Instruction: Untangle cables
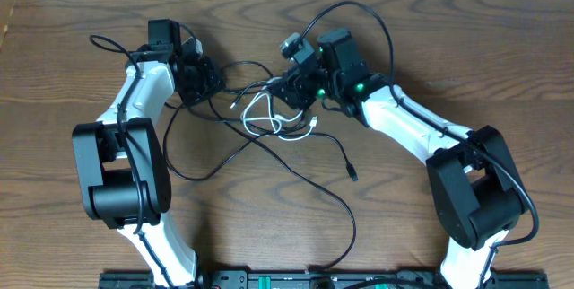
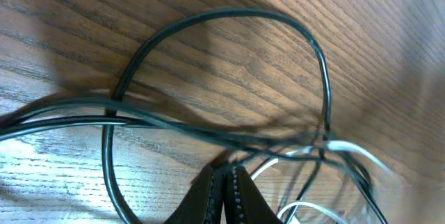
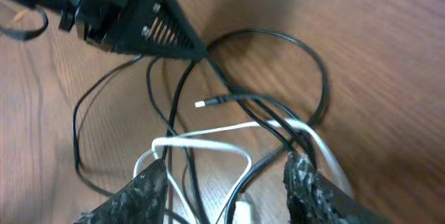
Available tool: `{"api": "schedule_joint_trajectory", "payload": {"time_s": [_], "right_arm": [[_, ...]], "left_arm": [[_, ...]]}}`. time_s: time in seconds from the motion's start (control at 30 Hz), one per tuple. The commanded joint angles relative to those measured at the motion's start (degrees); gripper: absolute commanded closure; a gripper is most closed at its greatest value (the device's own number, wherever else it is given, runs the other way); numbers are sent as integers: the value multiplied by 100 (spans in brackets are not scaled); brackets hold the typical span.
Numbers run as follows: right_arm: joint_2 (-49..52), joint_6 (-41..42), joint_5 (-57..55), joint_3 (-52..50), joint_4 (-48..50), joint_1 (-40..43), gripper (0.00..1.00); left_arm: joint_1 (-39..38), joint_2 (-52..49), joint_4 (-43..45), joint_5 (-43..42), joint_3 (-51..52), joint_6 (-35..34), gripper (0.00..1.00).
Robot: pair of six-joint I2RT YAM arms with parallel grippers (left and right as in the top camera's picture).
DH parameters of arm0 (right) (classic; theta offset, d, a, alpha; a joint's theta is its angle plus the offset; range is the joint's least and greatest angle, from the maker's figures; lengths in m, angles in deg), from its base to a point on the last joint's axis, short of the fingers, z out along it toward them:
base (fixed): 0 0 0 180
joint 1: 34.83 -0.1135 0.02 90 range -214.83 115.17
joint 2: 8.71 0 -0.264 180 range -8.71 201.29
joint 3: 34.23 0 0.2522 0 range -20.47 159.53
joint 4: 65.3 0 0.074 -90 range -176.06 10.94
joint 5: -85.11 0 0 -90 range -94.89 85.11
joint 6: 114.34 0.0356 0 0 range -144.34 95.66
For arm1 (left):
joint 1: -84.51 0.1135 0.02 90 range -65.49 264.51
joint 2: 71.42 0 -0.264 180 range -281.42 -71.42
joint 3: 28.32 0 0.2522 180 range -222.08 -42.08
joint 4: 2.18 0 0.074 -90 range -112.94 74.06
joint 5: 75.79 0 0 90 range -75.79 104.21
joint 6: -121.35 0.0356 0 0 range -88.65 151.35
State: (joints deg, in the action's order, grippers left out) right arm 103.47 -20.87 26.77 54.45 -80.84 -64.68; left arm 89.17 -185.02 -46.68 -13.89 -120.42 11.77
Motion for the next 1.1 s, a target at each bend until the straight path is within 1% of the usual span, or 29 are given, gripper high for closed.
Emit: {"api": "schedule_joint_trajectory", "payload": {"time_s": [0.0, 0.07, 0.17, 0.2, 0.23, 0.3, 0.5, 0.6, 0.67, 0.9, 0.97, 1.0, 1.07], "right_arm": [[-173, 214, -330, 7, 72, 55, 55], [-173, 214, -544, 7, 74, 52, 61], [-170, 208, -763, 7, 61, 52, 63], [-170, 208, -844, 7, 33, 52, 62], [-166, 208, -1082, 7, -57, 52, 57], [-166, 208, -1266, 7, -192, 50, 54], [-76, 280, -1305, 7, -476, 13, 52], [-50, 730, -1287, 7, -483, -79, 51], [-50, 896, -1287, 7, -442, -170, 50], [-50, 905, -1290, 7, -61, -586, 44], [-50, 1172, -1292, 7, 144, -713, 43], [-50, 1537, -1292, 7, 328, -802, 41], [-50, 2006, -1290, 7, 573, -896, 37]], "left_arm": [[9, -22, -7, 94, 17, -4, 92], [7, -22, -7, 94, 17, -4, 92], [7, -22, -7, 94, 17, -4, 92], [7, -22, -4, 94, 17, -4, 92], [7, -22, -4, 94, 17, -4, 92], [9, -22, -7, 94, 17, -4, 92], [7, -22, -4, 94, 17, -4, 92], [7, -22, -4, 94, 17, -4, 92], [7, -22, -4, 94, 17, -4, 92], [7, -22, -4, 94, 17, -4, 92], [7, -22, -4, 96, 17, -4, 92], [7, -22, -4, 94, 17, -2, 92], [7, -22, -4, 96, 17, -4, 92]]}}
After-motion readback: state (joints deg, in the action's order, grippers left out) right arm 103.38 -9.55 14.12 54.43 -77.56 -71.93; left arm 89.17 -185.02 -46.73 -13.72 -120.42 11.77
